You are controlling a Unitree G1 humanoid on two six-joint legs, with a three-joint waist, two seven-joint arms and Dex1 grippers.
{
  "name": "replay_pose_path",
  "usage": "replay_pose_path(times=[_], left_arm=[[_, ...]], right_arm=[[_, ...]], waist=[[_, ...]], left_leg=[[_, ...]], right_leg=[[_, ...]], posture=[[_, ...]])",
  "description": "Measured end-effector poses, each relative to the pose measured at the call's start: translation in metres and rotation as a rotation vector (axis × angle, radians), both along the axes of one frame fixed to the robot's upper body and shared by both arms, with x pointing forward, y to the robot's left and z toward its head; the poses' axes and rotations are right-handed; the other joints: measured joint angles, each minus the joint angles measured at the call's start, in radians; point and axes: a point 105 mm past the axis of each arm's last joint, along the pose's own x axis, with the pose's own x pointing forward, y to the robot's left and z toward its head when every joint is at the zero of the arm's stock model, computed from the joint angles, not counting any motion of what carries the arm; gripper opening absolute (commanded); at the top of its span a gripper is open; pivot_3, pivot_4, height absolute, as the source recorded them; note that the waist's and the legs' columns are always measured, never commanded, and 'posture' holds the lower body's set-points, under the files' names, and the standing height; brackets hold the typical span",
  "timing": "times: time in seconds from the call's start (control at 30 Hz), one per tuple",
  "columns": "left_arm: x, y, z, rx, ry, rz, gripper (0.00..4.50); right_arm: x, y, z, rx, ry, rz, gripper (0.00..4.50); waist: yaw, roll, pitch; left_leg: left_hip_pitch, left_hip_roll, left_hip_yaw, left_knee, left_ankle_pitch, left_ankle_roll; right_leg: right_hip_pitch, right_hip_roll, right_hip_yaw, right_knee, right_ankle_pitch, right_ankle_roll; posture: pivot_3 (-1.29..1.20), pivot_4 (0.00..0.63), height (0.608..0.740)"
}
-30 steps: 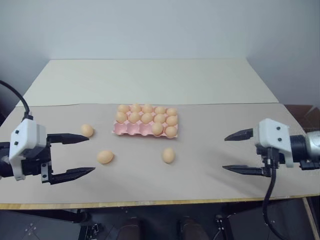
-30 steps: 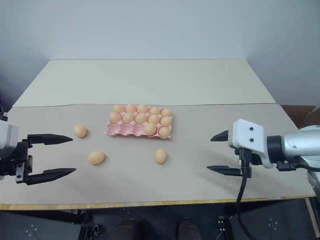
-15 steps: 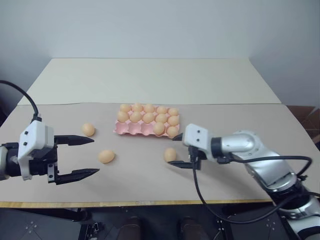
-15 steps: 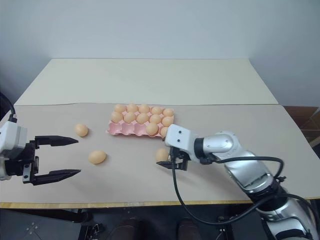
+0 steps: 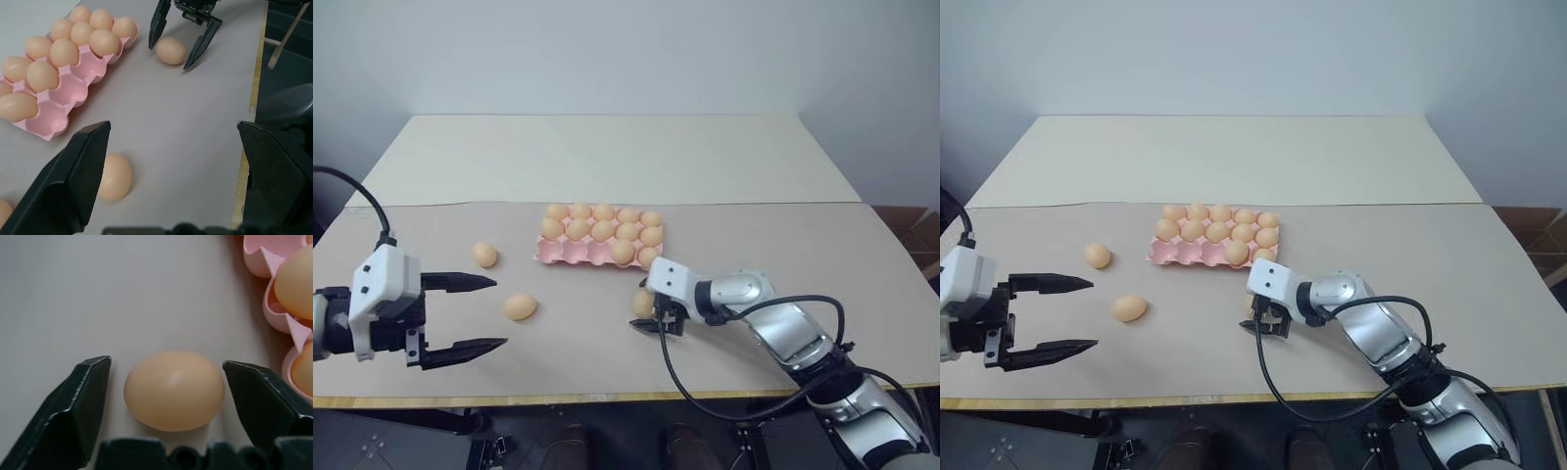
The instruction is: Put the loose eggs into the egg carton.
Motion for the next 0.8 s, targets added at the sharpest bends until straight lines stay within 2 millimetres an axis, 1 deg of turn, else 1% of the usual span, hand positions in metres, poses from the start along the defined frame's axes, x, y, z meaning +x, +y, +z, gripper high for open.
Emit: replay_pose_path(times=[0.03, 0.07, 0.1, 0.3, 0.37, 0.43, 0.47, 0.57, 0.6, 0.67, 0.73, 0.8], left_arm=[[0.0, 0.0, 0.0, 0.001, 0.0, 0.002, 4.5], [0.0, 0.0, 0.0, 0.001, 0.0, 0.002, 4.5], [0.0, 0.0, 0.0, 0.001, 0.0, 0.003, 4.5], [0.0, 0.002, -0.002, 0.01, 0.0, 0.014, 4.5], [0.0, 0.005, -0.004, 0.021, 0.008, 0.028, 4.5], [-0.002, 0.008, -0.009, 0.045, 0.021, 0.041, 4.5], [-0.003, 0.01, -0.013, 0.063, 0.03, 0.049, 4.5], [-0.006, 0.02, -0.024, 0.11, 0.071, 0.081, 4.5], [-0.006, 0.022, -0.025, 0.115, 0.076, 0.088, 4.5], [-0.005, 0.023, -0.025, 0.125, 0.068, 0.089, 4.5], [-0.005, 0.024, -0.024, 0.128, 0.061, 0.091, 4.5], [-0.006, 0.024, -0.023, 0.129, 0.055, 0.093, 4.5]], right_arm=[[0.0, 0.0, 0.0, -0.001, -0.002, 0.0, 2.83], [0.0, 0.0, 0.0, -0.003, -0.007, 0.003, 2.64], [0.001, 0.0, 0.001, -0.004, -0.016, 0.006, 2.56], [0.001, -0.001, 0.0, -0.017, -0.044, 0.004, 2.56], [0.001, 0.002, 0.006, 0.007, -0.06, 0.012, 2.56], [0.002, 0.01, 0.02, 0.054, -0.089, 0.025, 2.56], [0.004, 0.017, 0.03, 0.081, -0.115, 0.034, 2.56], [0.017, 0.041, 0.07, 0.182, -0.249, 0.043, 2.56], [0.024, 0.048, 0.079, 0.204, -0.293, 0.037, 2.56], [0.036, 0.057, 0.086, 0.222, -0.355, 0.015, 2.56], [0.051, 0.066, 0.082, 0.218, -0.395, -0.013, 2.56], [0.059, 0.071, 0.074, 0.209, -0.413, -0.026, 2.56]], waist=[[0.0, 0.0, 0.0], [0.0, 0.0, 0.0], [0.0, 0.0, 0.0], [0.0, 0.0, 0.0], [0.0, 0.0, 0.0], [-0.007, 0.0, 0.0], [-0.01, 0.0, 0.0], [-0.022, 0.0, 0.0], [-0.023, 0.0, 0.0], [-0.024, 0.0, 0.0], [-0.024, -0.001, 0.0], [-0.024, -0.001, 0.0]], left_leg=[[0.0, 0.0, 0.0, 0.0, 0.0, 0.0], [0.0, 0.0, 0.0, 0.0, 0.0, 0.0], [0.0, 0.0, 0.0, 0.0, 0.0, 0.0], [0.0, 0.0, 0.0, 0.0, 0.0, 0.0], [0.0, 0.0, 0.0, 0.0, 0.0, 0.0], [0.0, 0.0, 0.0, 0.0, 0.0, 0.0], [0.001, 0.001, 0.0, 0.0, 0.0, 0.0], [0.001, 0.001, -0.001, -0.001, 0.0, 0.0], [0.002, 0.001, -0.001, -0.001, 0.0, 0.0], [0.001, 0.0, -0.001, -0.001, 0.0, 0.0], [0.0, 0.0, 0.0, -0.001, 0.0, 0.0], [-0.001, -0.001, 0.0, -0.001, 0.0, 0.0]], right_leg=[[0.0, 0.0, 0.0, 0.0, 0.0, 0.0], [0.0, 0.0, 0.0, 0.0, 0.0, 0.0], [0.0, 0.0, 0.0, 0.0, 0.0, 0.0], [0.0, 0.0, 0.0, 0.0, 0.0, 0.0], [0.0, 0.0, 0.0, 0.0, 0.0, 0.0], [0.0, 0.001, 0.0, 0.001, 0.0, 0.0], [0.0, 0.001, 0.0, 0.001, 0.0, 0.0], [0.0, 0.001, 0.0, 0.001, 0.0, 0.0], [0.0, 0.001, 0.0, 0.001, 0.0, 0.0], [0.0, 0.0, -0.001, 0.001, 0.0, 0.0], [0.0, -0.001, -0.001, 0.0, 0.0, 0.0], [-0.001, -0.001, -0.001, 0.0, 0.0, 0.0]], posture=[[0.0, 0.15, 0.74], [0.0, 0.15, 0.74], [0.0, 0.15, 0.74], [0.0, 0.15, 0.74], [0.0, 0.15, 0.74], [0.0, 0.15, 0.74], [0.0, 0.15, 0.74], [0.0, 0.15, 0.74], [0.0, 0.15, 0.74], [0.0, 0.15, 0.74], [0.0, 0.15, 0.74], [0.0, 0.15, 0.74]])
